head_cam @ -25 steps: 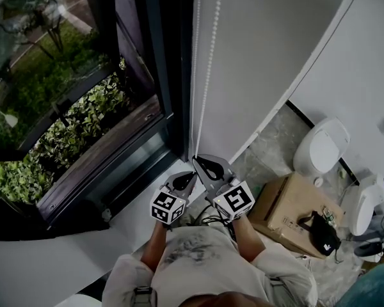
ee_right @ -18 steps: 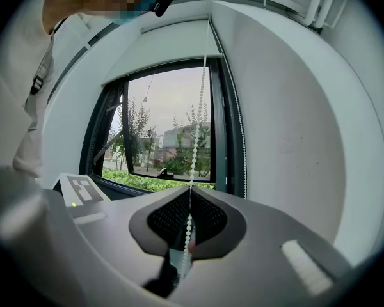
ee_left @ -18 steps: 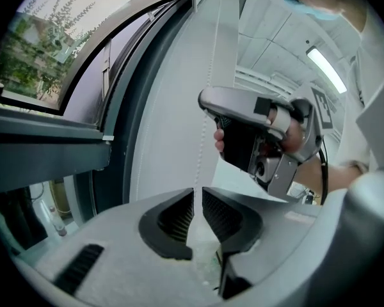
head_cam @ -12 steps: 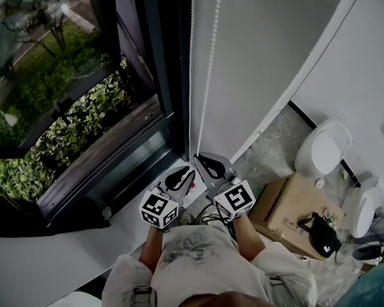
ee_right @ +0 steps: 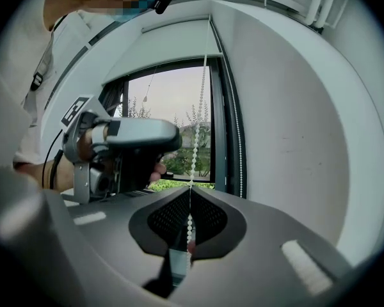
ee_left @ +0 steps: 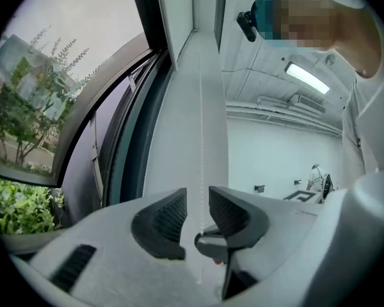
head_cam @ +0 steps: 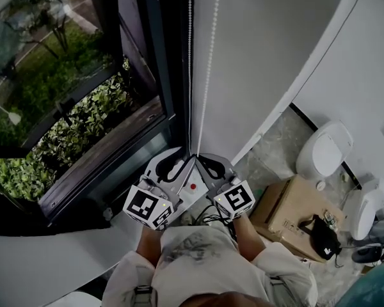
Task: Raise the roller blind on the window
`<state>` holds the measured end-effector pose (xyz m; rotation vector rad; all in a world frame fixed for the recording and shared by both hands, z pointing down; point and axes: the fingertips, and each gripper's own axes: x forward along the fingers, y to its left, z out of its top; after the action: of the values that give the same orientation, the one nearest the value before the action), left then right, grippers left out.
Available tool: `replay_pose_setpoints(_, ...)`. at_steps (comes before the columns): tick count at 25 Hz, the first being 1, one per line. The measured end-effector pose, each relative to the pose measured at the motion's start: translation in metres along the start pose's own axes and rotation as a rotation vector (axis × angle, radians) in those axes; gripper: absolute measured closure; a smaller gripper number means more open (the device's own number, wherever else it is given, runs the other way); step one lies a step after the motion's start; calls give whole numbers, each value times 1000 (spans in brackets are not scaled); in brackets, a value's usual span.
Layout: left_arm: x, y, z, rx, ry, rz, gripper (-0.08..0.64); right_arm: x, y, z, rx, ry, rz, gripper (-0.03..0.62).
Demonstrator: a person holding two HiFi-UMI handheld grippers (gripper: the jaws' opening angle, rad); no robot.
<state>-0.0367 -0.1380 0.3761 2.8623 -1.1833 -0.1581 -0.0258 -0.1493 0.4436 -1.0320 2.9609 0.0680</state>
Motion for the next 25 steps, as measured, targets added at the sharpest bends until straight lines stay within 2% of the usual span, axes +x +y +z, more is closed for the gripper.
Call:
replay_pose_setpoints(4,12,-4,24,32,-34,-23,443,1,0,-3,4,11,-3,581)
replay_pose_setpoints(9,26,-9,44,59,-67,-39,443,4,1,6,-29,-36,2,581)
replay_pose_setpoints(14,36,-8,62,84,-98,-39,451,5,4,8,-35,-41,6,581)
replay_pose_setpoints(18,38,-9,69,117,-111,-13,539,4,4,8,-36,-40,4,581)
replay_pose_setpoints(25,36,-11,64,136,-113,-5,548,2,5,6,-41,-36,4,581)
